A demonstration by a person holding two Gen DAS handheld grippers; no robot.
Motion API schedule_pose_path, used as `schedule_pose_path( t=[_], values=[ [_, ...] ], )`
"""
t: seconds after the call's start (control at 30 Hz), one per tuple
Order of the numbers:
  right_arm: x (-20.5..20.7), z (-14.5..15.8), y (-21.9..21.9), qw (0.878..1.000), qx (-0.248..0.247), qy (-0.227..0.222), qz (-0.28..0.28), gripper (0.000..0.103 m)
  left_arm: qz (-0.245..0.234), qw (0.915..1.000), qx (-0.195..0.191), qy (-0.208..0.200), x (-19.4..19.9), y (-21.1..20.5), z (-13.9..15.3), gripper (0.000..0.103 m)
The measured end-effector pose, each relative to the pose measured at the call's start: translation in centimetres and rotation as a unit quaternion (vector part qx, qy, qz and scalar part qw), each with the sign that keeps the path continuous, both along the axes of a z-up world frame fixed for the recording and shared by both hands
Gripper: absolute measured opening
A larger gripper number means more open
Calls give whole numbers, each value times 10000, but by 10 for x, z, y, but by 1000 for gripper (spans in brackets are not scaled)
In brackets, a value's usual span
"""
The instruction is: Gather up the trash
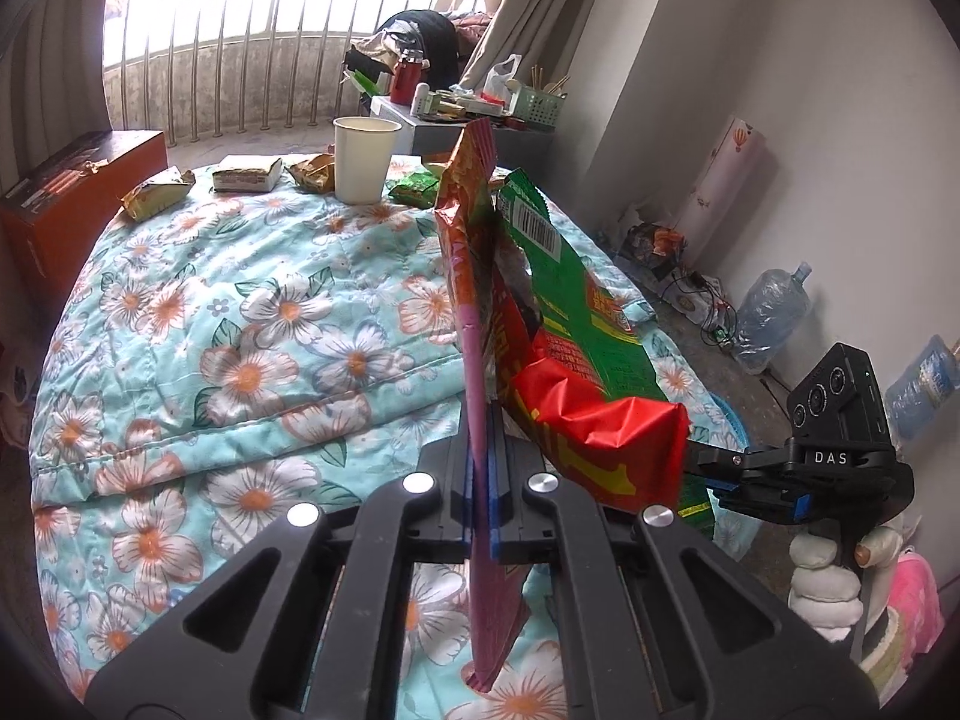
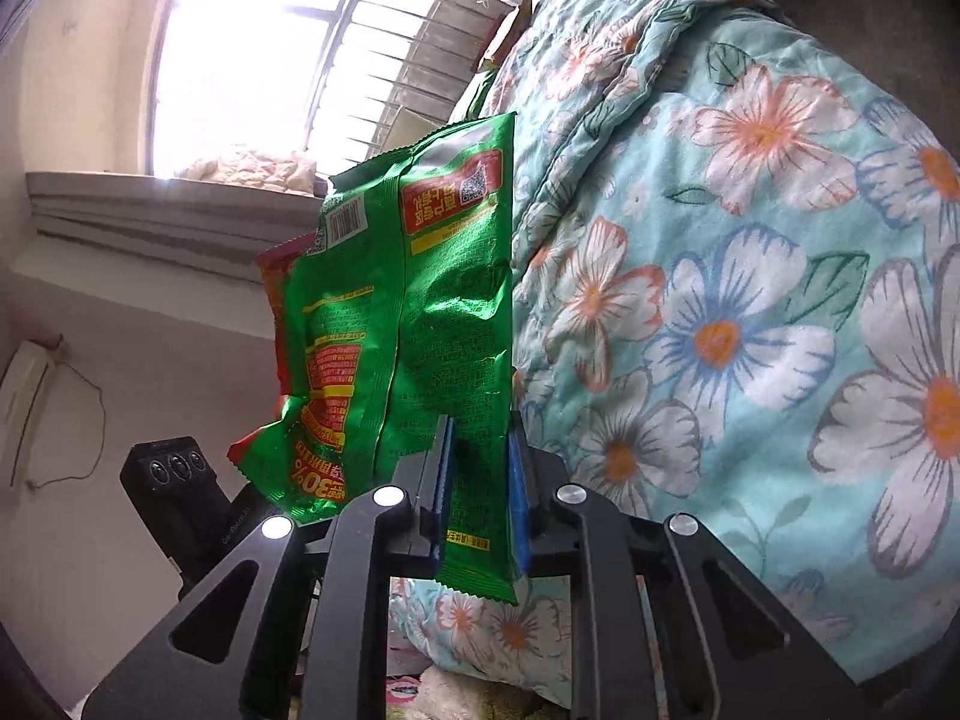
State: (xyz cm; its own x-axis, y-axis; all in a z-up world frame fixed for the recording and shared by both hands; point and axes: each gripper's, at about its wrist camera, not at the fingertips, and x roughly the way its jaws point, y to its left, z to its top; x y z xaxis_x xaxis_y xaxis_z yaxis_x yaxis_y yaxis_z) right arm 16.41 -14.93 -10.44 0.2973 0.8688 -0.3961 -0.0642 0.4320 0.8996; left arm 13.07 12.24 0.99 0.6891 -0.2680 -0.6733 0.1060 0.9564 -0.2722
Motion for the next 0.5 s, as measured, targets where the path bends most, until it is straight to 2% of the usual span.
schedule_pose_path(
  t=[0.07,0.27,0.5],
  values=[
    [-7,3,-12,9998,140,-25,-149,6,-67,9999,-54,-73,-3,-3,6,1],
    [-30,15,-51,9973,391,-264,-561,5,-409,9985,-207,-292,-5,-22,26,1],
    [-65,26,-129,9880,516,-620,-1318,5,-1192,9914,-211,-499,14,-87,51,1]
  ],
)
